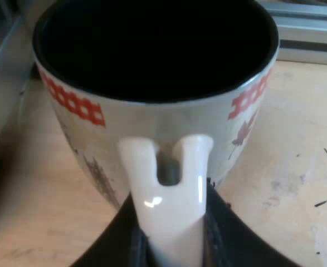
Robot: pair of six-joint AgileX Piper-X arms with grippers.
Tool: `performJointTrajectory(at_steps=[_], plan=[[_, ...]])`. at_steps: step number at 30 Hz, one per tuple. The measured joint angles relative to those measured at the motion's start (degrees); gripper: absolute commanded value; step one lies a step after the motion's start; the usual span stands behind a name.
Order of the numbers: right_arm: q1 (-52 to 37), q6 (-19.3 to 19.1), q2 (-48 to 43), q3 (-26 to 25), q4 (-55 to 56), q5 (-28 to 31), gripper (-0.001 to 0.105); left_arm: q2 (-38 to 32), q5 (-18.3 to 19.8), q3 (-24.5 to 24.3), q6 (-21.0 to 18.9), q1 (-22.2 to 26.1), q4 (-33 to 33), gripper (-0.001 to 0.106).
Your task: Place mug into machine
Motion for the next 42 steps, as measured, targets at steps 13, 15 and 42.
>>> performJointTrajectory(at_steps=[13, 15, 42], plan=[[6.95, -0.87, -17.97, 0.1, 16.65, 4.67, 0.0, 0.0, -2.25, 0.0, 0.0, 0.0, 0.0, 0.077], [7.07, -1.0, -18.96, 0.1, 17.36, 4.82, 0.0, 0.0, -2.65, 0.0, 0.0, 0.0, 0.0, 0.077], [29.71, 7.3, -53.83, -2.18, 50.76, 0.14, 0.0, -11.27, -0.13, 3.27, -2.31, 14.12, 10.75, 0.067]])
